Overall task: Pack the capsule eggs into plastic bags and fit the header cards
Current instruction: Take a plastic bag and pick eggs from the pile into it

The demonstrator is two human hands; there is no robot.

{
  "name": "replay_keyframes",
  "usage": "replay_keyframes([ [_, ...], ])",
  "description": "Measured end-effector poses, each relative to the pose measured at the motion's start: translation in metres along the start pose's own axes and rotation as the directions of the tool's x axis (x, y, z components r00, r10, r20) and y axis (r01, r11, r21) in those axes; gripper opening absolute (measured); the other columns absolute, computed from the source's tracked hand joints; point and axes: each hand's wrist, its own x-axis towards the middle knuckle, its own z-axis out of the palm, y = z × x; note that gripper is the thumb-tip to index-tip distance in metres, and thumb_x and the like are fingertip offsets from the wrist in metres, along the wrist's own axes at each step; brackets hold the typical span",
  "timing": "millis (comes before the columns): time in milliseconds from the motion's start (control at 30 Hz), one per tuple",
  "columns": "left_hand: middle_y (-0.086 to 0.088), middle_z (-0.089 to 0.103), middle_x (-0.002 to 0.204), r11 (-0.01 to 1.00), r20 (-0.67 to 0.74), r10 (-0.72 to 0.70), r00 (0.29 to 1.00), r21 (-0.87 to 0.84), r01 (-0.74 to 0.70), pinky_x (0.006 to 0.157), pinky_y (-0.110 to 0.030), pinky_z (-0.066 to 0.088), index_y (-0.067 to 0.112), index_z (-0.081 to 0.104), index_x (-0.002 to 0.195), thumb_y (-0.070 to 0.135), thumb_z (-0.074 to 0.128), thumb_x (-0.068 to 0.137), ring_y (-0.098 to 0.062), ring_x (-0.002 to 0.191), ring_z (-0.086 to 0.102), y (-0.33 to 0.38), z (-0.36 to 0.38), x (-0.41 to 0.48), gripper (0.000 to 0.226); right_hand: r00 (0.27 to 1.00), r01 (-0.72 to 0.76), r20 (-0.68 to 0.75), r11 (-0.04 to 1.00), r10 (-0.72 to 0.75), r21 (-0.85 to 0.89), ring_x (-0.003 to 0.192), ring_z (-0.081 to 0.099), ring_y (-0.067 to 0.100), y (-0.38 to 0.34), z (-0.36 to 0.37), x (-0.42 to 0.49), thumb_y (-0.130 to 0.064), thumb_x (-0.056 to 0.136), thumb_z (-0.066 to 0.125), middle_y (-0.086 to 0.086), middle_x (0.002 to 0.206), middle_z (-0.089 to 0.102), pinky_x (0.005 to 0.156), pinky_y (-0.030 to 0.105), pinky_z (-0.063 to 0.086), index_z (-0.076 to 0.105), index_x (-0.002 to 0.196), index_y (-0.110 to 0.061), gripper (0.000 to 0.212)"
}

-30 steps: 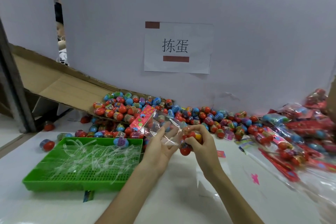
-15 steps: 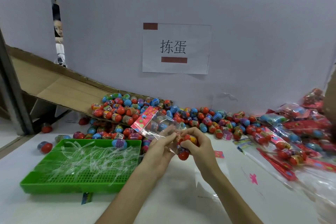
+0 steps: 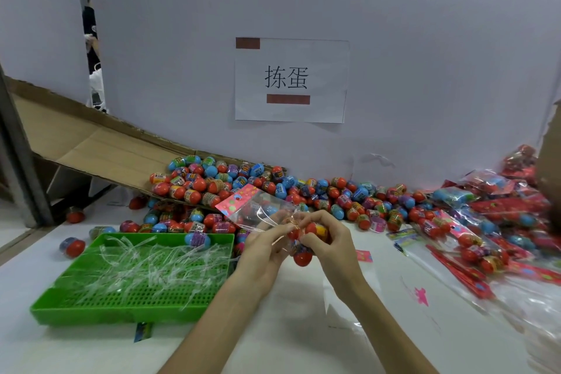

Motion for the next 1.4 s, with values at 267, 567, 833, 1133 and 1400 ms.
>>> replay_keyframes([
  [267, -0.017, 0.076, 0.104, 0.980, -0.070, -0.078, 0.994, -0.190, 0.063, 0.078, -0.035, 0.062, 0.004, 0.066, 0.116, 0.001, 0.064, 0.096, -0.022, 0.082, 0.076, 0.005, -0.001, 0.000, 0.020, 0.934, 0.190, -0.287, 0.977, -0.211, -0.101, 0.083, 0.068, 0.010, -0.001, -0.008, 0.002, -0.010, 0.086, 0.080, -0.017, 0.088, 0.067, 0.072, 0.018, 0.056, 0.064, 0.097, -0.023, 0.023],
  [567, -0.028, 0.073, 0.117, 0.958, 0.088, -0.172, 0.981, -0.216, 0.187, 0.076, -0.036, 0.065, -0.009, 0.077, 0.104, 0.007, 0.073, 0.077, -0.033, 0.100, 0.076, 0.003, 0.004, -0.002, 0.032, 0.875, 0.292, -0.322, 0.924, -0.362, -0.246, 0.091, 0.066, 0.006, 0.000, 0.002, -0.004, -0.011, 0.084, 0.081, -0.016, 0.093, 0.066, 0.077, 0.010, 0.052, 0.060, 0.100, -0.031, 0.034],
  [833, -0.020, 0.075, 0.100, 0.952, 0.118, -0.181, 0.976, -0.227, 0.204, 0.067, -0.031, 0.063, -0.004, 0.081, 0.091, 0.007, 0.075, 0.077, -0.025, 0.085, 0.077, 0.003, 0.004, -0.005, 0.018, 0.885, 0.314, -0.190, 0.846, -0.426, -0.431, 0.094, 0.061, 0.004, 0.006, 0.008, -0.009, -0.027, 0.083, 0.083, -0.014, 0.096, 0.068, 0.078, 0.011, 0.048, 0.071, 0.105, -0.024, 0.025],
  [1133, -0.021, 0.074, 0.120, 0.949, 0.047, -0.157, 0.987, -0.269, 0.164, 0.076, -0.038, 0.065, -0.006, 0.063, 0.130, 0.008, 0.066, 0.095, -0.031, 0.105, 0.076, 0.004, 0.002, -0.002, 0.038, 0.887, 0.281, -0.251, 0.884, -0.387, -0.373, 0.096, 0.053, -0.003, -0.001, 0.001, -0.003, -0.038, 0.086, 0.074, -0.011, 0.101, 0.048, 0.079, 0.007, 0.046, 0.064, 0.117, -0.028, 0.034],
  [1400, -0.022, 0.076, 0.104, 0.968, 0.116, -0.145, 0.983, -0.189, 0.165, 0.075, -0.036, 0.064, -0.002, 0.081, 0.091, 0.011, 0.073, 0.081, -0.030, 0.093, 0.077, 0.003, 0.003, -0.003, 0.019, 0.884, 0.293, -0.227, 0.864, -0.408, -0.410, 0.102, 0.059, 0.013, 0.008, -0.001, 0.001, -0.014, 0.076, 0.090, 0.000, 0.112, 0.053, 0.083, 0.023, 0.057, 0.070, 0.109, -0.018, 0.039],
])
